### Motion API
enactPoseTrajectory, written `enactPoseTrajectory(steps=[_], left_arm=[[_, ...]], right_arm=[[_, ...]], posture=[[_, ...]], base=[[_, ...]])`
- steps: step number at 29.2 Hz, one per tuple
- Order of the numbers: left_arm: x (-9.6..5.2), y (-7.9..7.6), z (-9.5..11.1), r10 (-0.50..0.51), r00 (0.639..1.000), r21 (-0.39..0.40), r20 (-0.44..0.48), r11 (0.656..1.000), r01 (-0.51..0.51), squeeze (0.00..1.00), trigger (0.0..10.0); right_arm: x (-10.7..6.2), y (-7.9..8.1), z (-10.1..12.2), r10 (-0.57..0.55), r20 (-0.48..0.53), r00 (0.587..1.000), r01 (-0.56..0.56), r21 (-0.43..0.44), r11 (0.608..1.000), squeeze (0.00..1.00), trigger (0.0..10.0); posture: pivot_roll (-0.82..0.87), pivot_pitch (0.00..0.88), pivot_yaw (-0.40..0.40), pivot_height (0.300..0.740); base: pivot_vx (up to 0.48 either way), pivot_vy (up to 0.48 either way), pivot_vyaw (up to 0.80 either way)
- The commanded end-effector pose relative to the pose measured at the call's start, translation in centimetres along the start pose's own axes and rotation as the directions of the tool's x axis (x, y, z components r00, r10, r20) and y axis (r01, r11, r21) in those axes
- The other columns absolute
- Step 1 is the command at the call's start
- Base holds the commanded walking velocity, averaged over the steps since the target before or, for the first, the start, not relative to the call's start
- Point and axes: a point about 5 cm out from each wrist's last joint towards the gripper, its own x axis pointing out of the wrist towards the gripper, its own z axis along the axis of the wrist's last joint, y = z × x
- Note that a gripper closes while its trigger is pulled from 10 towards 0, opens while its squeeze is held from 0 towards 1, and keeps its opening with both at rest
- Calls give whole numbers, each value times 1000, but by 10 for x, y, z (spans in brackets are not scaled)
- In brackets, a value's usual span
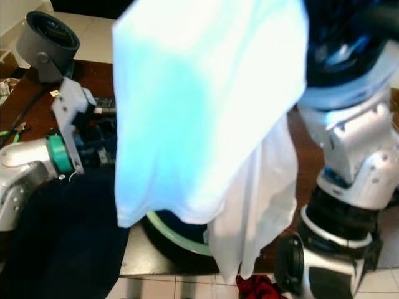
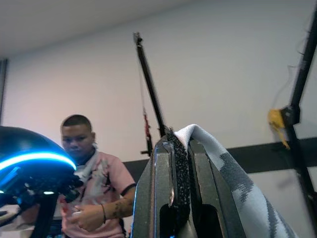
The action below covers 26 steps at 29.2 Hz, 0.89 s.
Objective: Hang hanger
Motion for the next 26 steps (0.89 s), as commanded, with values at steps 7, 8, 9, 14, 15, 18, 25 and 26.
enactPoseTrajectory(steps=[7, 8, 9, 14, 15, 18, 25, 26], left_arm=[[22, 17, 1, -71, 997, 140, -42, 987, 76, 0, 10000], [23, 23, 3, -67, 997, 156, -39, 985, 72, 0, 10000], [23, 23, 3, -67, 997, 156, -39, 985, 72, 0, 10000], [26, 35, 11, -92, 996, 134, -12, 987, 92, 0, 5412], [26, 35, 11, -92, 996, 134, -12, 987, 92, 0, 5412], [32, 27, 19, -214, 976, 70, 42, 975, 210, 0, 8000], [42, 10, 26, -359, 930, 86, 77, 932, 353, 0, 10000], [45, 7, 26, -388, 918, 96, 83, 920, 380, 0, 10000]], right_arm=[[22, 7, 3, 93, -25, 995, -93, 28, 995, 0, 10000], [27, 7, 2, 95, -27, 995, -94, 32, 995, 0, 10000], [27, 7, 2, 95, -27, 995, -94, 32, 995, 0, 10000], [43, 7, 2, 95, -24, 995, -94, 37, 995, 0, 10000], [43, 7, 2, 95, -24, 995, -94, 37, 995, 0, 10000], [52, 7, -1, 96, -22, 995, -95, 40, 995, 0, 10000], [58, 7, -3, 87, -29, 996, -86, 43, 995, 0, 10000], [59, 7, -3, 83, -30, 996, -81, 43, 996, 0, 10000]], posture=[[62, 40, 12, 740], [60, 39, 15, 740], [60, 39, 15, 740], [53, 45, 22, 740], [53, 45, 22, 740], [49, 50, 23, 740], [49, 54, 24, 740], [49, 54, 24, 740]], base=[[0, 0, 0], [0, 0, 0], [0, 0, 0], [0, 0, 0], [0, 0, 0], [0, 0, 0], [0, 0, 0], [0, 0, 0]])
